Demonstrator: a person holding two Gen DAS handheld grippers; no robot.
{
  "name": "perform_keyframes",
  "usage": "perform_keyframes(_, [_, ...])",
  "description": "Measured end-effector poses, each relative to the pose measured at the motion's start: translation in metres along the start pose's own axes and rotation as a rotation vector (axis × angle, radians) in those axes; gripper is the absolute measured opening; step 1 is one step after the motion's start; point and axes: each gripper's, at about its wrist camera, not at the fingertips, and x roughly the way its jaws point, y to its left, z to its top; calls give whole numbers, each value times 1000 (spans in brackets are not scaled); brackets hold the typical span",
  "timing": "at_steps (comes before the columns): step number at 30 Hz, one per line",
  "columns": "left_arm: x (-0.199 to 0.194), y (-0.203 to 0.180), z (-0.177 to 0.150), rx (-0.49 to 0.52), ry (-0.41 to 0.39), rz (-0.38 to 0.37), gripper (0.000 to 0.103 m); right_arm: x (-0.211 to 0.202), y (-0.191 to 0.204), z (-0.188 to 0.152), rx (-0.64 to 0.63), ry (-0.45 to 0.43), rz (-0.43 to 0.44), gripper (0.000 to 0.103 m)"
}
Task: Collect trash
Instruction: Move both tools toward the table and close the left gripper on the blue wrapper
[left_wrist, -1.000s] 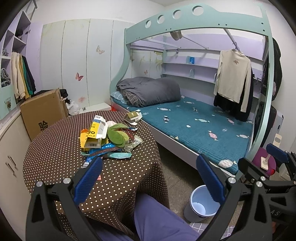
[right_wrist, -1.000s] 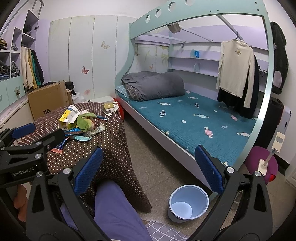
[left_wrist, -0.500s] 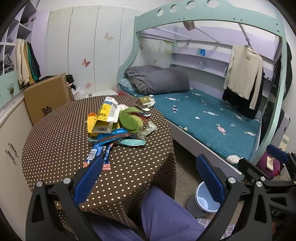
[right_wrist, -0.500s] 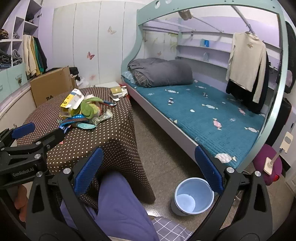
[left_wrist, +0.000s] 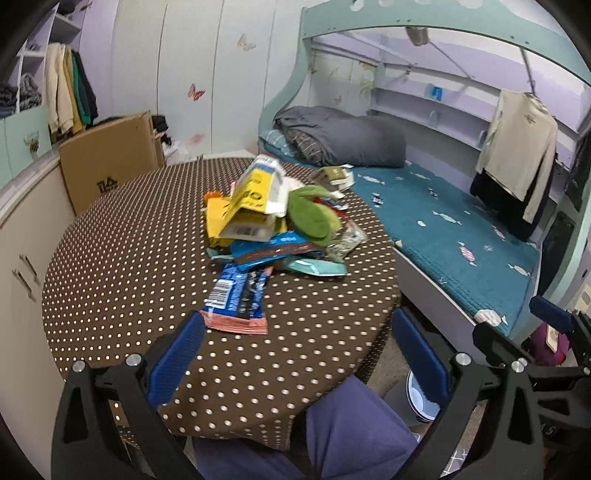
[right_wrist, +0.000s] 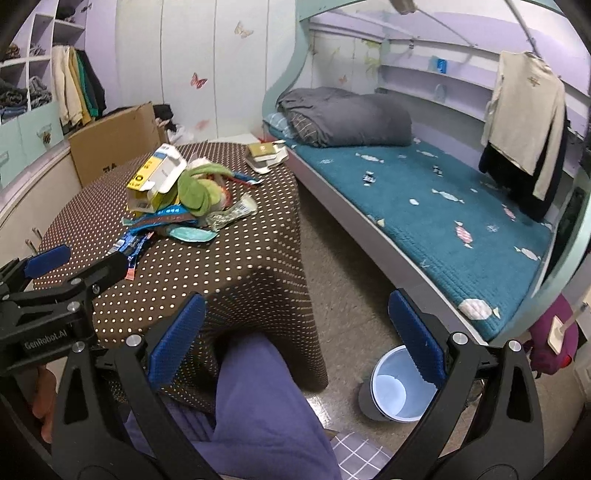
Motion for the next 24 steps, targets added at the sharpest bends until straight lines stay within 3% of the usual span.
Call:
perform_keyframes(21, [73, 59, 13, -97, 141, 58, 98, 76, 52, 18, -77, 116, 97, 97])
perform_keyframes(23, [79, 63, 14, -101, 150, 64, 93, 81, 51, 19, -72, 128, 100, 97])
perform_keyframes(24, [84, 65, 14, -101, 158, 67, 84, 82, 51, 19, -71, 131, 101, 97])
